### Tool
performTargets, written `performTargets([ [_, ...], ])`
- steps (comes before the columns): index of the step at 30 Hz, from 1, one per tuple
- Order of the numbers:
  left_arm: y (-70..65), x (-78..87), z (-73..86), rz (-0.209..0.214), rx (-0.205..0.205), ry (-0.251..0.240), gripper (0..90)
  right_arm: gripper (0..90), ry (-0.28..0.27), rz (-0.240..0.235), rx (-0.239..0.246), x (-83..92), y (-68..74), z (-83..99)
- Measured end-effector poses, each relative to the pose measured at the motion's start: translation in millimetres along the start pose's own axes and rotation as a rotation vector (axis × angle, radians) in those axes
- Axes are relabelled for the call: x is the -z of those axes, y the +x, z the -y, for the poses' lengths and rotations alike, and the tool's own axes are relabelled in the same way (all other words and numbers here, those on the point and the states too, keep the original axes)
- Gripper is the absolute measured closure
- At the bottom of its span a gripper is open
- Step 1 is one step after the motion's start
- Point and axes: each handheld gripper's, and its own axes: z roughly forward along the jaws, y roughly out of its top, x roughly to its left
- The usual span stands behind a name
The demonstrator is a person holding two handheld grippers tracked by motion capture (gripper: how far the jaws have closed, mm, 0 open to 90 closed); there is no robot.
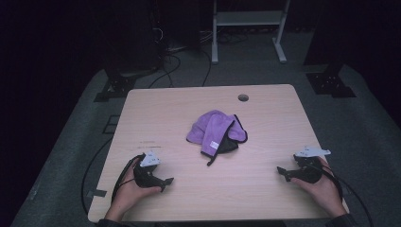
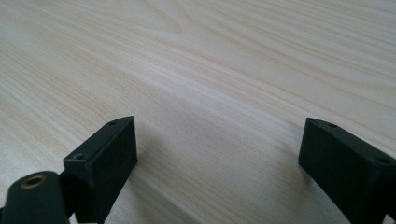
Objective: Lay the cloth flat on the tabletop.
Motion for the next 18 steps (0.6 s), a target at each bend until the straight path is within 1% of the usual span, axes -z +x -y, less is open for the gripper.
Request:
performTargets([
  [4, 0.0, 0.0, 0.0, 0.000, 0.001, 0.000, 0.0, 10.7, -0.001, 0.000, -0.001, 0.0, 0.0, 0.0],
  [7, 0.1, 0.0, 0.0, -0.001, 0.001, -0.001, 0.0, 12.5, -0.002, 0.003, -0.006, 0.8, -0.4, 0.3],
  [10, 0.1, 0.0, 0.0, -0.001, 0.002, 0.000, 0.0, 12.8, -0.002, -0.001, 0.000, 1.0, -0.9, 0.5],
  [12, 0.2, -0.1, 0.0, -0.002, 0.003, 0.000, 0.0, 17.5, -0.008, -0.001, 0.001, 2.4, -1.5, 1.3],
  [13, 0.2, -0.1, -0.1, -0.003, 0.003, -0.001, 0.0, 25.2, -0.006, -0.005, -0.006, 4.9, -3.2, 1.0],
  [14, 0.2, -0.1, 0.0, -0.003, 0.003, 0.000, 0.0, 25.2, -0.006, -0.005, -0.006, 4.9, -3.2, 1.0],
  [15, 0.2, -0.1, -0.1, -0.003, 0.003, 0.000, 0.0, 31.7, 0.004, -0.030, -0.036, 7.1, -5.4, -1.9],
  [16, 0.2, -0.1, 0.0, -0.003, 0.003, 0.000, 0.0, 31.7, 0.004, -0.030, -0.036, 7.1, -5.4, -1.9],
  [18, 0.2, -0.1, 0.0, -0.003, 0.003, 0.000, 0.0, 36.3, 0.002, -0.047, -0.042, 7.9, -5.9, -3.2],
])
